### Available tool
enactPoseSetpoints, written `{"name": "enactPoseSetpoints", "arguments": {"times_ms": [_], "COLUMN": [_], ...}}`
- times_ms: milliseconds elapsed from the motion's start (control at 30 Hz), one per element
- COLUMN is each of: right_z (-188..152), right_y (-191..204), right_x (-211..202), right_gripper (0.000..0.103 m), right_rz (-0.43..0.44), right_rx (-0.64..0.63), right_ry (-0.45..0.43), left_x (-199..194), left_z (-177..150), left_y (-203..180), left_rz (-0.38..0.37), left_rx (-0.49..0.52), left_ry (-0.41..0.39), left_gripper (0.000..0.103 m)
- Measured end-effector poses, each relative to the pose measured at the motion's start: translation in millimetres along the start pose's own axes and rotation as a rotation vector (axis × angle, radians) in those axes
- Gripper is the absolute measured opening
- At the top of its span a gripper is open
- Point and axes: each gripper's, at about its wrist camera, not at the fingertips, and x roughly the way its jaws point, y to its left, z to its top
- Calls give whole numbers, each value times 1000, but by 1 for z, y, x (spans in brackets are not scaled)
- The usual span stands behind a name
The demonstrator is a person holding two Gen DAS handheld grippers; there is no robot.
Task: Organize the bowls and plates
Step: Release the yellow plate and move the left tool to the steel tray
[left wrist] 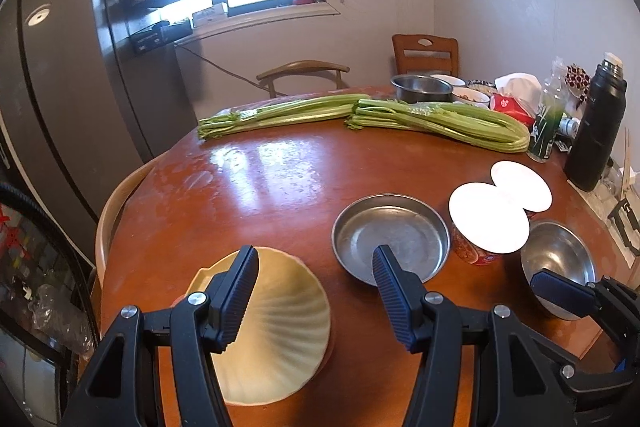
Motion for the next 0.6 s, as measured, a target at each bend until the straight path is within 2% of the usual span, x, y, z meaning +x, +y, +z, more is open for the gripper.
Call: {"name": "enactPoseSetpoints", "arguments": {"times_ms": [300, 600], "right_z": [-1, 0], "right_y": [-19, -29], "right_x": [15, 50], "right_gripper": [61, 61], "right_rz": [-27, -32], "right_rx": [50, 95], "right_ry": [37, 89], "left_x": [29, 80], "left_z": [8, 21], "left_y": [-13, -11], "left_rz": [-22, -27], "left_rx": [42, 60], "left_ry": [57, 152], "left_gripper": [59, 59]}}
